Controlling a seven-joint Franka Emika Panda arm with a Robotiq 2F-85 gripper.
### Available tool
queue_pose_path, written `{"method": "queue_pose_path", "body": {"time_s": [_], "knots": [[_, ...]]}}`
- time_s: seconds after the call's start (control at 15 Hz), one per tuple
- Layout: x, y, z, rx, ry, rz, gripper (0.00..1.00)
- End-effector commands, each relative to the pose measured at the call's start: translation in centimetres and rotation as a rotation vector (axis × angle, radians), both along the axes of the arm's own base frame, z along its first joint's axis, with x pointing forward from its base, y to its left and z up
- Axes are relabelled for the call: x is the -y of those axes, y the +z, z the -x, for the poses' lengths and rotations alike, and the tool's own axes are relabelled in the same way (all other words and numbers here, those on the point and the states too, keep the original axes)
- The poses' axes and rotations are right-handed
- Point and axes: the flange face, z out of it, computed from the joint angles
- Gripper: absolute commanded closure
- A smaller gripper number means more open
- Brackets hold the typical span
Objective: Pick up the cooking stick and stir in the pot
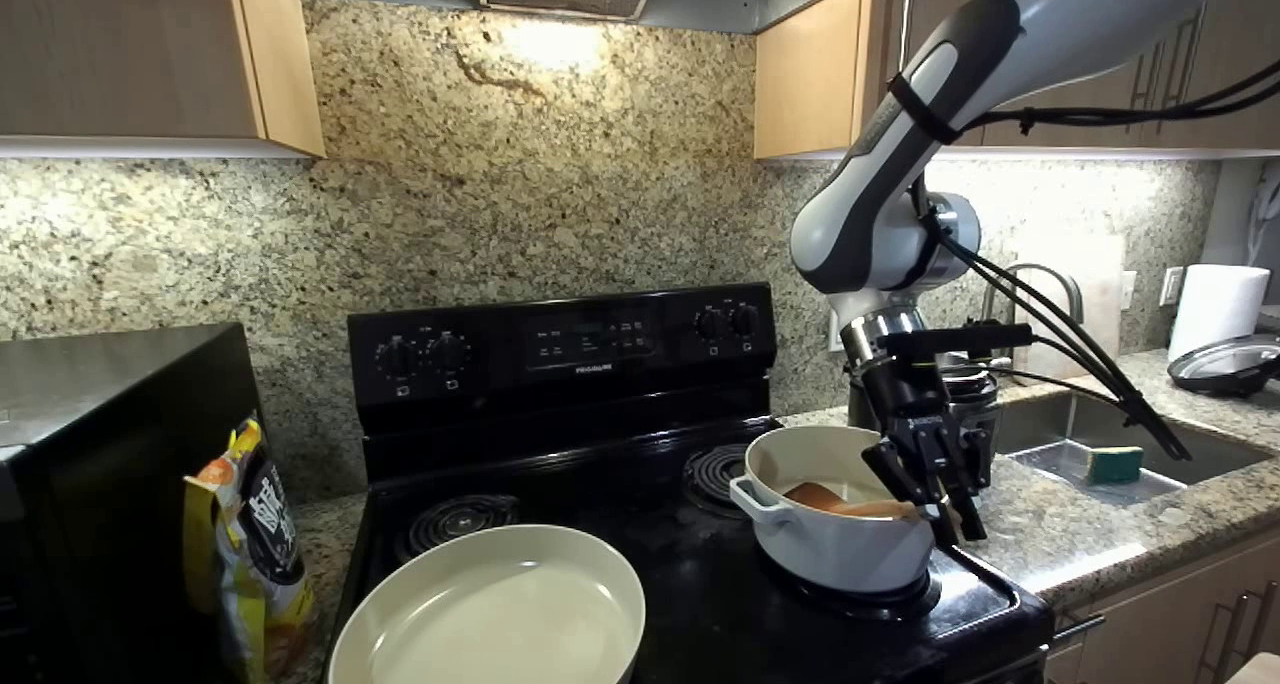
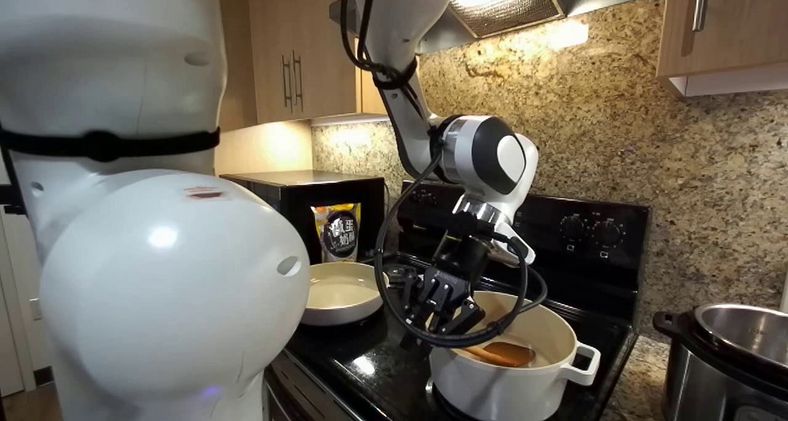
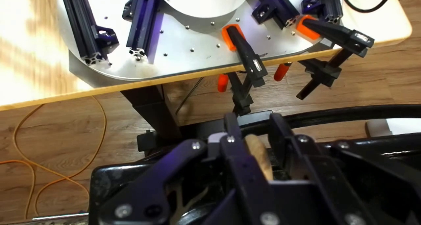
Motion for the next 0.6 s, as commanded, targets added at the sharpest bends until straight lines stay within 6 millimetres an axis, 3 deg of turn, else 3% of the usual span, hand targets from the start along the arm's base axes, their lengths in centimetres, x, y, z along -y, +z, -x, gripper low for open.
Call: {"method": "queue_pose_path", "body": {"time_s": [0.0,0.53], "knots": [[0.2,0.4,-0.5,0.026,-0.008,-0.005,0.96],[0.5,1.9,-0.2,0.046,-0.004,0.014,0.93]]}}
